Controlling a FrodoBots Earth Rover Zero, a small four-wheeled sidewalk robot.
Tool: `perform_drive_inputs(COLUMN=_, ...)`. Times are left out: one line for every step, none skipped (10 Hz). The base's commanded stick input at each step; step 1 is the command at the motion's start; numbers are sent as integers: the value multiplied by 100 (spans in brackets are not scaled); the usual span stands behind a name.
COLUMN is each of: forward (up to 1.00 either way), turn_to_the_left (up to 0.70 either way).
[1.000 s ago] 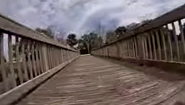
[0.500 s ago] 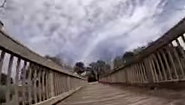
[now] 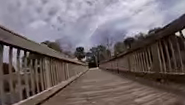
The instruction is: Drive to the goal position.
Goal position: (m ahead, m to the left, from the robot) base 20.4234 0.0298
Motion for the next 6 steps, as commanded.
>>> perform_drive_inputs(forward=50, turn_to_the_left=0)
perform_drive_inputs(forward=50, turn_to_the_left=0)
perform_drive_inputs(forward=50, turn_to_the_left=0)
perform_drive_inputs(forward=50, turn_to_the_left=0)
perform_drive_inputs(forward=50, turn_to_the_left=0)
perform_drive_inputs(forward=50, turn_to_the_left=0)
